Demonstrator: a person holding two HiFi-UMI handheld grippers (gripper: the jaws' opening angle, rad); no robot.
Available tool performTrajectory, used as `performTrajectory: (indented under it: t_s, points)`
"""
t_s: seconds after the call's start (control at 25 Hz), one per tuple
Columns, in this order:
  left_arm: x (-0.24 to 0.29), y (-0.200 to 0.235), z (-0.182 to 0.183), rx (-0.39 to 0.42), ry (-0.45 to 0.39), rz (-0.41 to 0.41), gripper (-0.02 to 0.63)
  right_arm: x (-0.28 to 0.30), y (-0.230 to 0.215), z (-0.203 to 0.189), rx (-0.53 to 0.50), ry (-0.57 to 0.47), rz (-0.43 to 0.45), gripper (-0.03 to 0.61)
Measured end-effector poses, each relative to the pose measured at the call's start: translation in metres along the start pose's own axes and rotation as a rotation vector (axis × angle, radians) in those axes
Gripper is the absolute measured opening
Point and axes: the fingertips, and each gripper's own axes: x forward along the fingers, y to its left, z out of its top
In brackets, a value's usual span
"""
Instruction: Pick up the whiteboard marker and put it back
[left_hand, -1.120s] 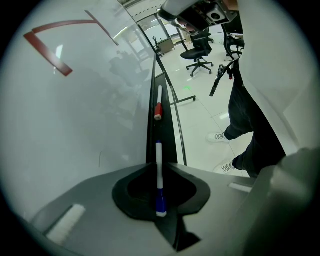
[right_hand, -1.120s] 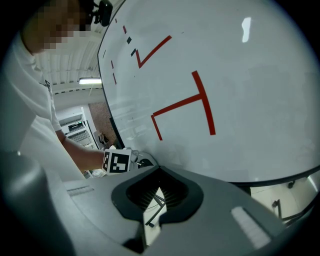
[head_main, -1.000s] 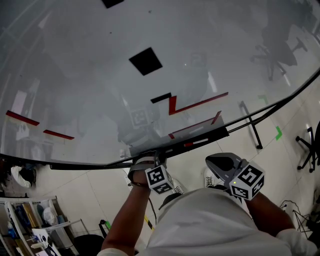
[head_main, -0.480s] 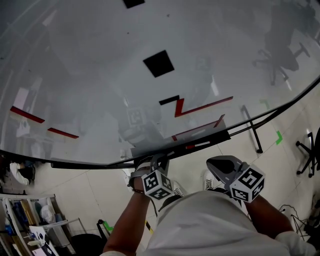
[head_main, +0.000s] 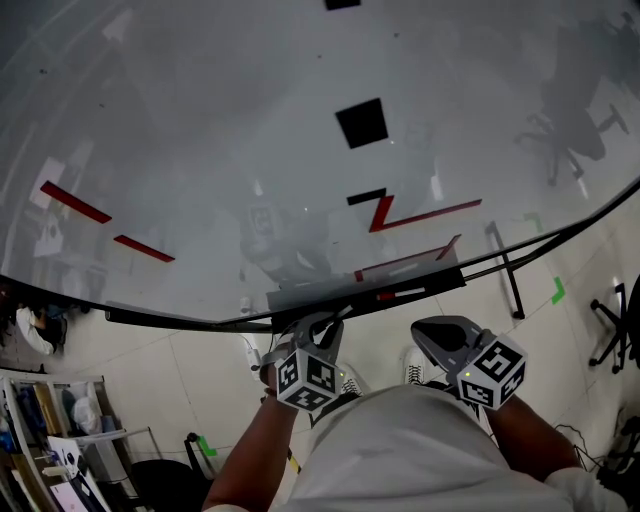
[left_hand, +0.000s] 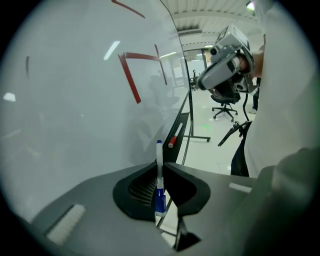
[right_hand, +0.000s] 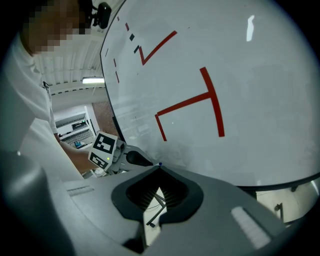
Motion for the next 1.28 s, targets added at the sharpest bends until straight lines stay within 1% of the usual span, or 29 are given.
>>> performTrajectory:
  t_s: [0.08, 0.2, 0.24, 0.32, 0.44, 0.56, 0.64, 0.76, 0.96, 1.16, 1.28]
  points:
    - [-0.008, 0.000, 0.011, -0.088, -0.073, -0.013, 0.054, 0.000, -0.001, 0.001, 0.004, -0.003, 0.000, 0.002]
    - [-0.023, 0.002, 0.028, -0.258, -0.198, -0.043, 0.054, 0.000, -0.001, 0.002, 0.007, -0.004, 0.000, 0.002]
    - [-0.027, 0.003, 0.032, -0.302, -0.227, -0.048, 0.055, 0.000, -0.001, 0.002, 0.008, -0.005, 0.001, 0.002]
    - [-0.033, 0.005, 0.037, -0.357, -0.265, -0.052, 0.055, 0.000, -0.002, 0.001, 0.011, -0.003, 0.002, 0.002]
    - [-0.038, 0.006, 0.042, -0.404, -0.302, -0.060, 0.054, 0.001, -0.001, 0.002, 0.007, -0.004, 0.004, 0.002]
    - [-0.040, 0.006, 0.045, -0.442, -0.321, -0.077, 0.054, 0.003, -0.001, 0.004, 0.008, -0.008, 0.007, 0.002]
    - [-0.043, 0.005, 0.049, -0.493, -0.340, -0.102, 0.055, 0.005, -0.002, 0.006, 0.028, -0.014, 0.016, 0.002]
    - [-0.050, 0.000, 0.057, -0.559, -0.381, -0.137, 0.054, 0.007, -0.002, 0.009, 0.064, -0.025, 0.029, 0.002]
    - [-0.065, -0.001, 0.069, -0.639, -0.472, -0.167, 0.054, 0.009, -0.001, 0.012, 0.072, -0.028, 0.039, 0.002]
    - [-0.084, 0.004, 0.077, -0.678, -0.540, -0.164, 0.055, 0.010, -0.003, 0.012, 0.086, -0.030, 0.041, 0.002]
    - [-0.088, 0.002, 0.072, -0.677, -0.546, -0.164, 0.054, 0.011, -0.003, 0.012, 0.085, -0.031, 0.040, 0.002]
